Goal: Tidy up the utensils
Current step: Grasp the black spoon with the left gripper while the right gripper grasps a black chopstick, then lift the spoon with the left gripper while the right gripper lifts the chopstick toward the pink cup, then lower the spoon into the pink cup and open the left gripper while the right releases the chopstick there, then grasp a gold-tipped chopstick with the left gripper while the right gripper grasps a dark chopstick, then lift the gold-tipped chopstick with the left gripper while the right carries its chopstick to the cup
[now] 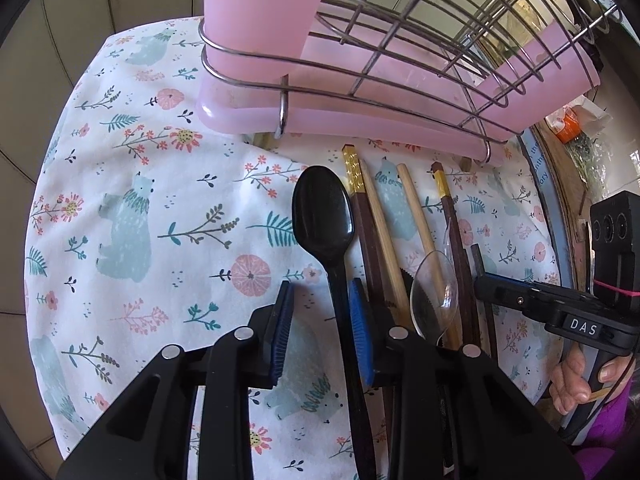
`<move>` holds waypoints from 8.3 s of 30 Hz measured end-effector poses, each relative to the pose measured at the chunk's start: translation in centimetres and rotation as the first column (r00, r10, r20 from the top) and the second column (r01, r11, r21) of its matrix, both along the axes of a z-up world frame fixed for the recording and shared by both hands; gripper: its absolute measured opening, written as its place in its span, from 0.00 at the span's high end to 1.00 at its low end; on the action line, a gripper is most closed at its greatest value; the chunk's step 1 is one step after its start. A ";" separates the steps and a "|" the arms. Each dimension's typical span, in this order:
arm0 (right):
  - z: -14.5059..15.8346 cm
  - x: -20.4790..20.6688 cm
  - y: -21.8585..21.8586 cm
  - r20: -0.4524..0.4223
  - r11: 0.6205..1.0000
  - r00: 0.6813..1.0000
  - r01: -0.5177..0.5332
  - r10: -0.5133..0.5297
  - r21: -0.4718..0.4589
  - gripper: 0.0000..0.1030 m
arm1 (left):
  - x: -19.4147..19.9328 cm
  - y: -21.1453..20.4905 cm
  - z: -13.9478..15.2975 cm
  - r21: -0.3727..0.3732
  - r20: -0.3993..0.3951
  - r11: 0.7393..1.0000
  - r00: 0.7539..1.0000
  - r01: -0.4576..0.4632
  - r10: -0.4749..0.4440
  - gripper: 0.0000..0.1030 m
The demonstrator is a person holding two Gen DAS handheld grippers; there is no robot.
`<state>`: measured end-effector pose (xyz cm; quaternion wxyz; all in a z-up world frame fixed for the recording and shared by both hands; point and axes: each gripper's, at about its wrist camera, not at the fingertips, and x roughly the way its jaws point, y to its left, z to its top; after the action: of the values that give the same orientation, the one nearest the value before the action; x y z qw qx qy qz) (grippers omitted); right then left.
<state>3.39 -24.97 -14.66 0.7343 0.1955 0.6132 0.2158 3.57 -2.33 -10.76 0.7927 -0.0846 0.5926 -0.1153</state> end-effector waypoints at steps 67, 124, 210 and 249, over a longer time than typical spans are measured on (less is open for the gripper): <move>30.1 -2.6 -5.6 0.894 0.944 0.344 0.259 -0.288 0.204 0.94 | -4.1 4.2 27.4 -0.226 0.795 0.960 0.538 -0.167 0.280 0.93; 16.9 9.8 -4.1 0.671 0.964 0.717 0.267 -0.188 -0.015 0.87 | 8.3 6.9 13.5 -0.197 0.584 0.946 0.744 -0.259 0.326 0.68; 0.8 -0.6 1.9 0.118 0.999 0.993 -0.007 0.012 -0.043 0.94 | 2.6 1.1 0.5 0.056 0.019 0.998 0.999 0.026 -0.028 0.92; 17.7 -2.5 -5.5 0.692 0.977 0.689 0.141 -0.214 0.162 0.94 | -4.0 6.7 18.8 -0.250 0.607 0.963 0.759 -0.097 0.234 0.95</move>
<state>0.88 -30.42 3.05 0.9196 0.1916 0.2530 0.2313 -0.39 4.36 8.01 0.9394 -0.1738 0.2674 -0.1259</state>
